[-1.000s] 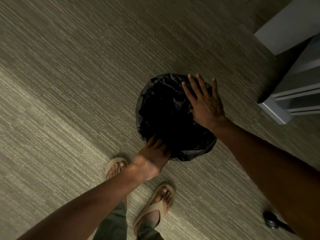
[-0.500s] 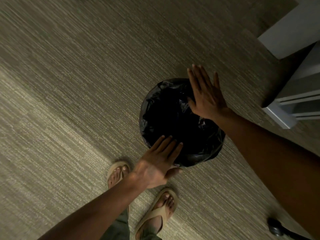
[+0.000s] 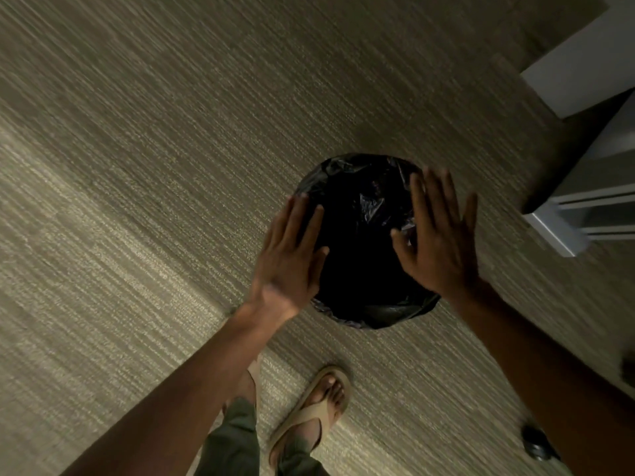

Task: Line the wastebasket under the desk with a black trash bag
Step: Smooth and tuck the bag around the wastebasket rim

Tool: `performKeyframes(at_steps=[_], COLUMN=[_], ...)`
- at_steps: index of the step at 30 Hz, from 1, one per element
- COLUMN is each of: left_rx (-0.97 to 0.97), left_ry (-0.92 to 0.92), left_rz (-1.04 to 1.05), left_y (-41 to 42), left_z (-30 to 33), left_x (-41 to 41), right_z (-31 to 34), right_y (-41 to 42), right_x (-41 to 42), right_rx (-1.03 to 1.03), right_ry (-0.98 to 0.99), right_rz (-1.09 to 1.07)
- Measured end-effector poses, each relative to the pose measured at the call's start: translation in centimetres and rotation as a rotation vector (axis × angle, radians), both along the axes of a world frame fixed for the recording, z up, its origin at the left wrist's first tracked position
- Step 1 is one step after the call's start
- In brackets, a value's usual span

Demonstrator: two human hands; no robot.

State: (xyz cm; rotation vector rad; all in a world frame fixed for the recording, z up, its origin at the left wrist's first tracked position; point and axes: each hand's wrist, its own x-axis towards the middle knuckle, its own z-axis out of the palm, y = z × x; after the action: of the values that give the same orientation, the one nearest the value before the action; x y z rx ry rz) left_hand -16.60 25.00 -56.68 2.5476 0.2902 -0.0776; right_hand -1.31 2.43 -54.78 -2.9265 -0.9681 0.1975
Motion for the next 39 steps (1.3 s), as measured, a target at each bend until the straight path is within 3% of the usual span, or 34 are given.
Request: performKeyframes(at_steps=[2,5,9,12,18,22,30,39], left_rx=[-0.022,-0.135,-0.24,-0.196,-0.436,-0.599,-0.719,-0.818], left_ry=[0.092,0.148,0.146,0.086,0.14,0.156,0.252,0.179], left_rz=[-0.005,-0.027,0.008,0.04,0.661,0.812,0.818,0.922], left_y=[0.7,1.1,1.0,1.1,-0.3,-0.2,3.2,10.7], left_z=[-1.0,-2.5,-2.7,-2.2,-1.2,-0.7,-1.3,-0.6], left_x=[0.4,0.4,0.4,0.4,-1.0,-0.9,-0.6,0.5], right_z=[-0.7,-2.4,-4.3,-3.8,-1.7,-1.4,-2.2,-1.3], right_y=[-3.2,-7.0,-8.2,-7.4,-4.9,-3.8,-3.0,4.6], right_x=[-2.6,-4.7,-5.6,-5.7,-8.6,-9.9,-9.1,-5.0], right_rx=[-0.116,-0.124,0.077,0.266,0.57,0.591,0.71,0.781], right_ry=[0.015,0.156,0.375,0.421,0.341,0.463,0.475,0.553], right_rz=[-0.142,-0.353,-0.373,-0.448,-0.957,-1.125,-1.147,-1.018])
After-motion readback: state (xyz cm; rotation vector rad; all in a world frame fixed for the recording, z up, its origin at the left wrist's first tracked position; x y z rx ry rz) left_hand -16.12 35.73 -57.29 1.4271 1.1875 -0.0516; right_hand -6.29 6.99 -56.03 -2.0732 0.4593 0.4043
